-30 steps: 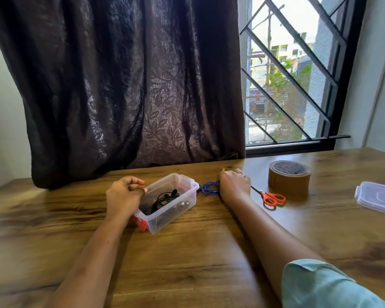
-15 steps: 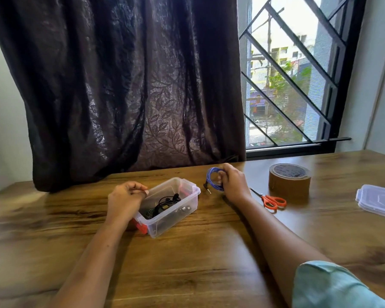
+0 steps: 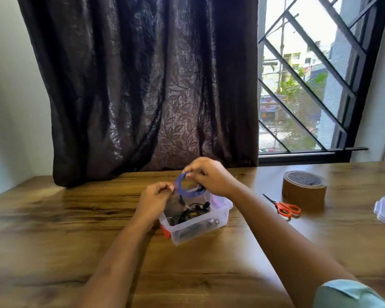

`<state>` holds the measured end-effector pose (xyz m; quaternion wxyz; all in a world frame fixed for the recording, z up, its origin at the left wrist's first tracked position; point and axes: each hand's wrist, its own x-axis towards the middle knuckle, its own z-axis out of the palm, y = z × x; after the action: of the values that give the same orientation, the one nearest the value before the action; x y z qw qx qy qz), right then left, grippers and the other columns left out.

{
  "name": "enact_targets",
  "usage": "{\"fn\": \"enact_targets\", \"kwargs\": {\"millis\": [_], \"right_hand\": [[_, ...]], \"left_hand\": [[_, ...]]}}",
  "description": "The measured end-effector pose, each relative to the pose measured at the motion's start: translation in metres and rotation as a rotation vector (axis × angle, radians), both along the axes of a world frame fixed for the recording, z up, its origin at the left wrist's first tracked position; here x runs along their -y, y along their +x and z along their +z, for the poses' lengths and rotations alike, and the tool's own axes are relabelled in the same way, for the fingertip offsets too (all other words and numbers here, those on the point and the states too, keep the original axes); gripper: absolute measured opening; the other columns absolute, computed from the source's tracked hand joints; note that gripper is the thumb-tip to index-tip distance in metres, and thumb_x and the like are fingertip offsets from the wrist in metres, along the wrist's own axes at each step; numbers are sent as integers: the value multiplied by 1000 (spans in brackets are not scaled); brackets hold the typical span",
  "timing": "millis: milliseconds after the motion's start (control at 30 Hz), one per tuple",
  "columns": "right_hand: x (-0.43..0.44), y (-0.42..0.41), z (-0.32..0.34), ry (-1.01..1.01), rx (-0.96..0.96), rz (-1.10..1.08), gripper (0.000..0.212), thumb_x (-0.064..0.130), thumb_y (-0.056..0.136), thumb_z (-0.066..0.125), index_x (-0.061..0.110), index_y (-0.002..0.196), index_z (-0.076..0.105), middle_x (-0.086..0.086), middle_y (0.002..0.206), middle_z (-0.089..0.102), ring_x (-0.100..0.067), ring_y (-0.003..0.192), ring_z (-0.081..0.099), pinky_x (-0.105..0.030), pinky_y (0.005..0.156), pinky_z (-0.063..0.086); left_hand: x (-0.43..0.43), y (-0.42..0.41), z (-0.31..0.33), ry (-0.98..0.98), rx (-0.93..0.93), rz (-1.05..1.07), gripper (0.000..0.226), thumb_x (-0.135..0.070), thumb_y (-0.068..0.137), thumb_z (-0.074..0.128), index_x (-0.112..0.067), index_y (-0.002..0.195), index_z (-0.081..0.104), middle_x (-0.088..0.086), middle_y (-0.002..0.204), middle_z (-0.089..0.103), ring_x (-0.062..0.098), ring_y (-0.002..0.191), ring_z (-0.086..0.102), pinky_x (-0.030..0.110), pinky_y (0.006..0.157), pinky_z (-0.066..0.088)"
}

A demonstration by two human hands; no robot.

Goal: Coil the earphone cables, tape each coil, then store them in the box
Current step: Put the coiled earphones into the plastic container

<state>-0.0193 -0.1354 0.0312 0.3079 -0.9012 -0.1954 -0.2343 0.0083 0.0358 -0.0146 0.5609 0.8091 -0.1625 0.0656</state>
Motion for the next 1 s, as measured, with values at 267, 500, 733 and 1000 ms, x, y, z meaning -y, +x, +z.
{"fn": "enact_targets", "kwargs": {"millis": [267,500,733,1000], "right_hand": [[-12,-2,-19,-337,-280,-54,17,8,84,66,16,98,72,0,93,69,-13,88,58,-22,77,46],[-13,-5,-17,-348,-325,-83,11,6,80,68,15,83,73,11,71,62,-2,61,53,-19,64,47],[-9,-4,-13,-300,-303,-44,11,13,83,70,15,92,77,4,91,70,-6,78,56,-21,75,49],[-10,-6,-13,-242,-369,-8,13,8,79,73,15,90,76,9,88,66,-2,77,58,-13,72,47]], "left_hand": [[-1,-9,8,-24,-196,-152,7,-17,89,63,-17,95,67,-2,92,69,13,87,64,22,75,52],[-2,-9,12,271,-93,-136,39,-4,74,74,-27,103,63,-7,102,64,8,93,60,18,64,49],[-2,-11,12,347,-29,-109,41,-11,74,75,-31,108,62,-9,107,60,10,102,55,16,64,44],[-1,-12,12,350,-21,-103,45,-11,72,77,-30,110,61,-7,111,58,11,103,55,16,62,45]]}}
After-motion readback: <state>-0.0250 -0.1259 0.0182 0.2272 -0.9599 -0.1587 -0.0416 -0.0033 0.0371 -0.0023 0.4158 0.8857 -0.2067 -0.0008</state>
